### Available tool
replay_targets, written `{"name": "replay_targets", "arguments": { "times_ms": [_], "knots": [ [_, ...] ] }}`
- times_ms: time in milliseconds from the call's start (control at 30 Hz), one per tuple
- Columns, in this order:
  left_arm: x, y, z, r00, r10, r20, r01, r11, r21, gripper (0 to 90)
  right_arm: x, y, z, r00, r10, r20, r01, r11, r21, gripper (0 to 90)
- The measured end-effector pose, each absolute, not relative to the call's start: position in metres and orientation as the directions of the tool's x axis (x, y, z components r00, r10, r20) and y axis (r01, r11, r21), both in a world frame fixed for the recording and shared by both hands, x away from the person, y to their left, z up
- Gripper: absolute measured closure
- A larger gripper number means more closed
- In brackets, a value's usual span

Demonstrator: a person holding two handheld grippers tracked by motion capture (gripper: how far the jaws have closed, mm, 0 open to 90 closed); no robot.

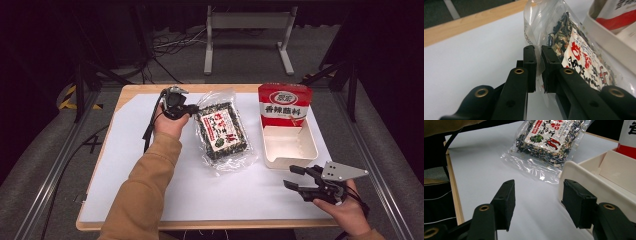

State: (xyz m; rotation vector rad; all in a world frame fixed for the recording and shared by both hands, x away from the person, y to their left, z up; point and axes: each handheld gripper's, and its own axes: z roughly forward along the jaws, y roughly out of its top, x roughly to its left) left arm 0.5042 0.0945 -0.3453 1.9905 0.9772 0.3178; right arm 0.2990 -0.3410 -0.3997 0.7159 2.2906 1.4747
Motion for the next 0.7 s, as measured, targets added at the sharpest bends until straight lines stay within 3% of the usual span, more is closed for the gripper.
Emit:
{"name": "replay_targets", "arguments": {
  "times_ms": [700],
  "knots": [
    [0.436,0.084,-0.290,0.767,0.638,0.065,0.256,-0.397,0.881,83.4,0.318,-0.313,-0.361,-0.844,0.537,0.002,0.214,0.333,0.918,45.0]
  ]
}}
